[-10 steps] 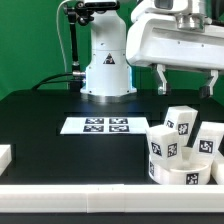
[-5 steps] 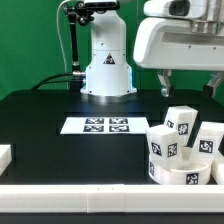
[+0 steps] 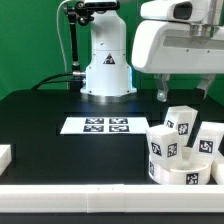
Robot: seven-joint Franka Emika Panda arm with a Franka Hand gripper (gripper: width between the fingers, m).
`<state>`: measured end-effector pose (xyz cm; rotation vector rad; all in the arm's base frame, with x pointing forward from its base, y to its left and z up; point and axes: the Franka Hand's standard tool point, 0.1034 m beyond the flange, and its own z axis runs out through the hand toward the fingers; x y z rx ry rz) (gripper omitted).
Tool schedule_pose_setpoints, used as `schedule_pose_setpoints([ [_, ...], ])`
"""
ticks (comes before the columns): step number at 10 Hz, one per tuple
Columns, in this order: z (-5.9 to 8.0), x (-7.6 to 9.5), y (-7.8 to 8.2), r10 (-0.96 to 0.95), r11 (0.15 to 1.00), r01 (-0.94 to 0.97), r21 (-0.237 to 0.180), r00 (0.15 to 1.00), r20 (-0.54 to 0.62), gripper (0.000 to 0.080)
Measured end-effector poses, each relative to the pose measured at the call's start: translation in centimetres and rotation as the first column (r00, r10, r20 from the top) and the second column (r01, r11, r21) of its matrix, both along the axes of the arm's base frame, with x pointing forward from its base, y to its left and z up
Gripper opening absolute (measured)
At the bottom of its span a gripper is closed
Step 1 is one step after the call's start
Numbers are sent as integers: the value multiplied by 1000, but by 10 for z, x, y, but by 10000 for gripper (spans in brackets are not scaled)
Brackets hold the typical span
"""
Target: Assemble stool
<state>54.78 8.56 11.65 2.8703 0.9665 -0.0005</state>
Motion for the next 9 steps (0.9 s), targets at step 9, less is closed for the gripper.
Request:
schedule_pose_setpoints([
  [9, -8, -1, -6, 710, 686, -724, -65, 687, -153, 649],
])
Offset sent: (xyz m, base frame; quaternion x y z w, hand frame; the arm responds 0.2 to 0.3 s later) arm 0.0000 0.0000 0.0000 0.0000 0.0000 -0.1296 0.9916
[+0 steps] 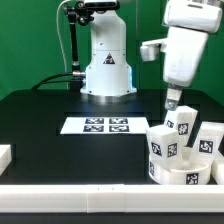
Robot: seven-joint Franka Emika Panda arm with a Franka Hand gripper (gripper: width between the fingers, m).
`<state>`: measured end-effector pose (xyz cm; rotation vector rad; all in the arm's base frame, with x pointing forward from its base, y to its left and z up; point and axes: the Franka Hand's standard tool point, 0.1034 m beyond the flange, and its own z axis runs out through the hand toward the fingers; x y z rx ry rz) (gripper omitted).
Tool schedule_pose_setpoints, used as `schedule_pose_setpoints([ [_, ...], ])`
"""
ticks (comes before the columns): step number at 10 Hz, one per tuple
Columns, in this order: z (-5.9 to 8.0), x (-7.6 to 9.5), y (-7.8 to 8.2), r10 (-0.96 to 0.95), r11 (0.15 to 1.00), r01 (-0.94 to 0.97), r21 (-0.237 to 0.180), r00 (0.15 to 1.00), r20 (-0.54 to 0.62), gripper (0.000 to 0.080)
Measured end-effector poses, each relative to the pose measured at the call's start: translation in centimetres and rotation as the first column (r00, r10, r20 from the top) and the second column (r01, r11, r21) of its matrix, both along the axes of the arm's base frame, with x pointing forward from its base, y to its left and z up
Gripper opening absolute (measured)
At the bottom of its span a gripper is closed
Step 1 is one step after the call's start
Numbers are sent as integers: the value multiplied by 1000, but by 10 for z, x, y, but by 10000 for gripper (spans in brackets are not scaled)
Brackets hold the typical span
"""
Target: Assemble stool
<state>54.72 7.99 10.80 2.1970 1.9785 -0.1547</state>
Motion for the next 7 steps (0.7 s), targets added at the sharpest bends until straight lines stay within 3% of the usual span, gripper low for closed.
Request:
schedule_pose_setpoints([
  [5, -2, 0, -3, 265, 962, -268, -47, 962, -58, 649],
  [7, -9, 3, -3, 265, 962, -269, -57, 962, -71, 649],
])
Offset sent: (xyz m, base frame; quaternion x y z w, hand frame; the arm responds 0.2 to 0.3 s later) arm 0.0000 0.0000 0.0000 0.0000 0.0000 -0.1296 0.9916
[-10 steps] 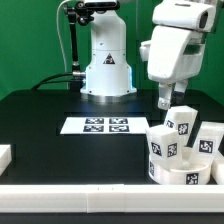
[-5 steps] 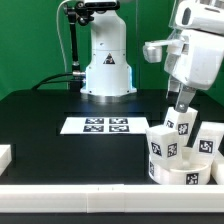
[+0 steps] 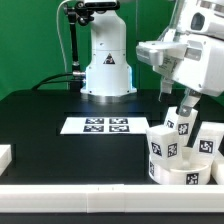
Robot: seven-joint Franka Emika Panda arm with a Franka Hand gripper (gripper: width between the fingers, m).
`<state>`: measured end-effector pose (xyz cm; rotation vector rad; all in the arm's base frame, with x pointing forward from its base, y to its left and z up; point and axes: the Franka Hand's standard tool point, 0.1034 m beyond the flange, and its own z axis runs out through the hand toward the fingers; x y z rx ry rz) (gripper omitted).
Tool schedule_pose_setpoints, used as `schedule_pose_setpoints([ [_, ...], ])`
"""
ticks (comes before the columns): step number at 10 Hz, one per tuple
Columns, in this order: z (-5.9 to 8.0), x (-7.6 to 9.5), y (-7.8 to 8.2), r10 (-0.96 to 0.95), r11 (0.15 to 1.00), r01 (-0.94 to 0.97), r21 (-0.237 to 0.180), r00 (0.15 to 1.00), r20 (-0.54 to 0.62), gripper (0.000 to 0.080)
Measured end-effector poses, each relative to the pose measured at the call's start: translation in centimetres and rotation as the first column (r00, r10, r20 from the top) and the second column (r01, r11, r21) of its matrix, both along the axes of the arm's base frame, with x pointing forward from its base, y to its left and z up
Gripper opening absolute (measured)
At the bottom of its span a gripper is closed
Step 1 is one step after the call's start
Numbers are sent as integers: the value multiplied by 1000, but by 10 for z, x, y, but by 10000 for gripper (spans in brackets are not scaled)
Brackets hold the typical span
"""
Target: Assemble stool
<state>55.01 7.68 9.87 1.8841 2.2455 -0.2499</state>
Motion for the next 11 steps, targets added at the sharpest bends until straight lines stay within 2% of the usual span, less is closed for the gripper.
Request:
schedule_pose_setpoints([
  [2, -3, 1, -1, -8, 1000, 8, -4, 1000, 0, 649],
  [3, -3, 1, -1, -12, 1000, 12, -4, 1000, 1, 508],
  [4, -3, 1, -2, -13, 1000, 13, -4, 1000, 1, 508],
  [5, -3, 1, -2, -16, 1000, 16, -4, 1000, 1, 370],
  [6, -3, 1, -2, -19, 1000, 19, -4, 1000, 2, 334],
  [11, -3, 1, -4, -63, 998, 63, -2, 998, 13, 334],
])
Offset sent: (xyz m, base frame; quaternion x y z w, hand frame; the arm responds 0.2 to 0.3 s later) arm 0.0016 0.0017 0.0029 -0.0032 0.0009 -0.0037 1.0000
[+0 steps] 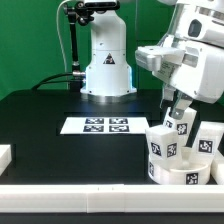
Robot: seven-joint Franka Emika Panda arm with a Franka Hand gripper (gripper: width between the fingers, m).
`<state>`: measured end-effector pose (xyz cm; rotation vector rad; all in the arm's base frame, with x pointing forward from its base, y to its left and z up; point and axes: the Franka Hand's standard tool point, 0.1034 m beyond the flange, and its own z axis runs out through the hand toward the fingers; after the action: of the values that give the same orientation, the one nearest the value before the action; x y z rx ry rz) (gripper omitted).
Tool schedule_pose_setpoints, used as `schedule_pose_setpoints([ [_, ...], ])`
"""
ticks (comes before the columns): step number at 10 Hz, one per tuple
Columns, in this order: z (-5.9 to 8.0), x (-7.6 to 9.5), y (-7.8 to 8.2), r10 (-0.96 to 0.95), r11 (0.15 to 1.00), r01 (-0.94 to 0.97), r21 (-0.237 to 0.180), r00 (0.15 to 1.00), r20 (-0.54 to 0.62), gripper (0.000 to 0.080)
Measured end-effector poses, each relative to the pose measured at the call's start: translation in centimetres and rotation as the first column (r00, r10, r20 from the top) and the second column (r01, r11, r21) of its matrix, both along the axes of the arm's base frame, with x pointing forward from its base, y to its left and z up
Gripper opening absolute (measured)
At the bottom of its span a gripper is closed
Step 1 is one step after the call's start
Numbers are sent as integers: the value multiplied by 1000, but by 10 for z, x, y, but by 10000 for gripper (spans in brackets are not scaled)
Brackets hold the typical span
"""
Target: Assemble stool
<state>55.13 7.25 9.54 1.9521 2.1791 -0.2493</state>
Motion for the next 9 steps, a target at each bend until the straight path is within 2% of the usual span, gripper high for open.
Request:
schedule_pose_setpoints([
  [2, 0, 0, -1, -46, 999, 46, 3, 999, 12, 335],
  [5, -1, -1, -1, -281, 960, 280, 24, 957, 70, 337],
  [7, -3, -5, -4, -559, 829, 556, 62, 820, 124, 337],
  [9, -4, -8, -1, -772, 632, 770, 93, 613, 168, 337],
])
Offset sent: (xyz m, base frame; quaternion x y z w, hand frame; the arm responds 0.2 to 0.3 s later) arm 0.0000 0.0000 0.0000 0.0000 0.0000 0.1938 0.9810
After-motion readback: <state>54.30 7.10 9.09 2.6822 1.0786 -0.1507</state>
